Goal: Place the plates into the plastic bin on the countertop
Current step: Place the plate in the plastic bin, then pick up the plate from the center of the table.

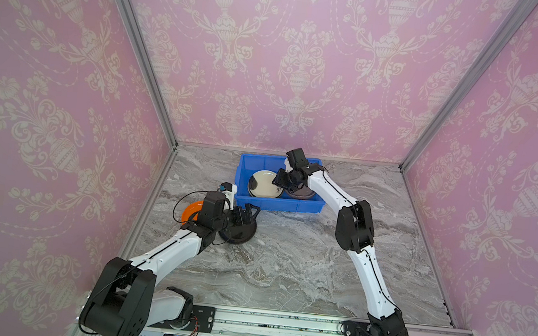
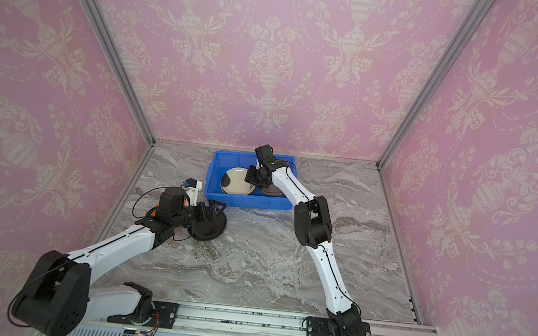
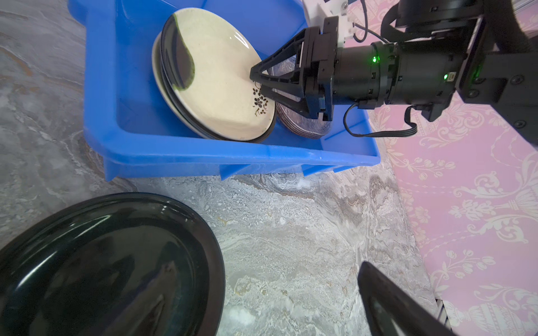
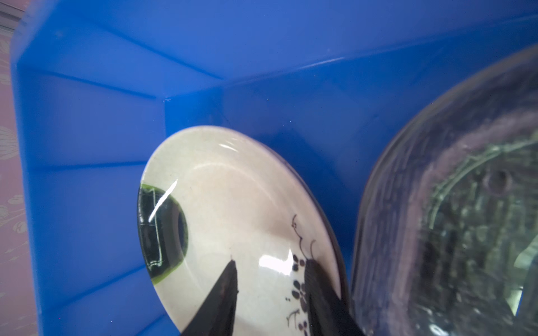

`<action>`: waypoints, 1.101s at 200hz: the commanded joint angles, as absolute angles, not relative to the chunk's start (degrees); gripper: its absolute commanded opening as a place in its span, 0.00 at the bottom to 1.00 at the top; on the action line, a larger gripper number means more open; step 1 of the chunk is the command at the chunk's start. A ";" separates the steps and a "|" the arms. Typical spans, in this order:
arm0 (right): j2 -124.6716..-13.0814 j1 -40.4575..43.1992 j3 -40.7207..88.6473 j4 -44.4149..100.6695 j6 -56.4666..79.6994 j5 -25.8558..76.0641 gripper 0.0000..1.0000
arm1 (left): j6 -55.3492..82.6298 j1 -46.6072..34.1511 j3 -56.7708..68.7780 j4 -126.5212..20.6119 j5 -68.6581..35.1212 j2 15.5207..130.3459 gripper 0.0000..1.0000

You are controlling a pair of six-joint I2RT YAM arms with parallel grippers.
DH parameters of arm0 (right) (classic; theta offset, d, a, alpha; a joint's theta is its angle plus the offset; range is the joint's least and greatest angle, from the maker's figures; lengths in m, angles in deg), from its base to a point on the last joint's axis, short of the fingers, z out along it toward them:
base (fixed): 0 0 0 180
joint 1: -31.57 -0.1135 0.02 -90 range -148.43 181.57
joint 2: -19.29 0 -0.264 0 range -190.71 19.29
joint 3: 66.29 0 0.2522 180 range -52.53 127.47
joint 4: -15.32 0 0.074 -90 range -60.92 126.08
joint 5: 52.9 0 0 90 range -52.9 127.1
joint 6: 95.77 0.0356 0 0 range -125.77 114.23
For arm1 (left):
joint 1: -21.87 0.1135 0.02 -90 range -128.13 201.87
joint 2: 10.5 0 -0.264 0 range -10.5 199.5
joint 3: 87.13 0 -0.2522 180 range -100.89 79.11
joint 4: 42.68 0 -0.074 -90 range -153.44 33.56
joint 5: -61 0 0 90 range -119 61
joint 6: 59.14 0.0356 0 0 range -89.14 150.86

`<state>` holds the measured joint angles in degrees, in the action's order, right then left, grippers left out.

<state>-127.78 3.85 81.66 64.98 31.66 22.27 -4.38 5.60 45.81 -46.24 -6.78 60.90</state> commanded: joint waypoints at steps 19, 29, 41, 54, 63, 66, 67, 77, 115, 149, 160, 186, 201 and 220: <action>-130.03 3.56 83.46 64.64 33.75 18.98 0.40 | -4.48 6.21 43.88 -45.17 -5.04 62.15 0.99; -129.58 3.61 82.83 62.84 34.27 17.29 0.40 | -4.55 6.21 43.85 -45.02 -4.96 62.23 0.99; -128.44 3.62 81.22 59.64 34.96 15.27 0.40 | -4.56 6.24 43.71 -44.79 -4.95 62.35 0.99; -126.04 3.55 78.68 55.81 35.34 13.86 0.39 | -4.61 6.23 43.38 -44.64 -4.91 62.60 0.99; -123.72 3.60 76.47 52.79 35.27 13.16 0.39 | -4.73 6.29 43.40 -44.30 -4.64 62.71 0.99; -122.83 3.58 75.61 51.80 35.15 13.16 0.39 | -4.76 6.23 43.38 -44.16 -4.63 62.72 0.99; -122.52 3.60 75.31 51.42 35.13 13.18 0.39 | -4.79 6.27 43.36 -44.10 -4.64 62.67 0.99; -119.30 3.61 72.70 49.03 34.77 13.79 0.39 | -4.93 6.26 43.35 -43.95 -4.70 62.55 0.99; -105.88 4.10 62.62 43.80 34.05 14.10 0.39 | -5.82 6.30 43.86 -42.86 -5.40 61.54 0.99; -90.60 1.95 45.27 39.99 32.06 13.94 0.39 | -8.51 6.38 45.02 -38.40 -5.11 61.92 0.99; -85.75 0.58 39.54 40.48 30.09 16.30 0.39 | -9.26 6.36 45.15 -37.15 -4.91 62.60 0.99; -75.84 -2.43 25.73 39.62 26.65 19.27 0.41 | -11.04 6.34 45.25 -34.60 -3.79 63.59 0.99; -71.58 -3.49 19.78 40.87 26.52 19.75 0.43 | -11.37 6.33 45.07 -34.54 -3.21 63.61 0.99; -67.79 -4.16 10.82 38.28 28.14 16.97 0.46 | -11.09 6.27 45.05 -35.22 -2.95 63.13 0.99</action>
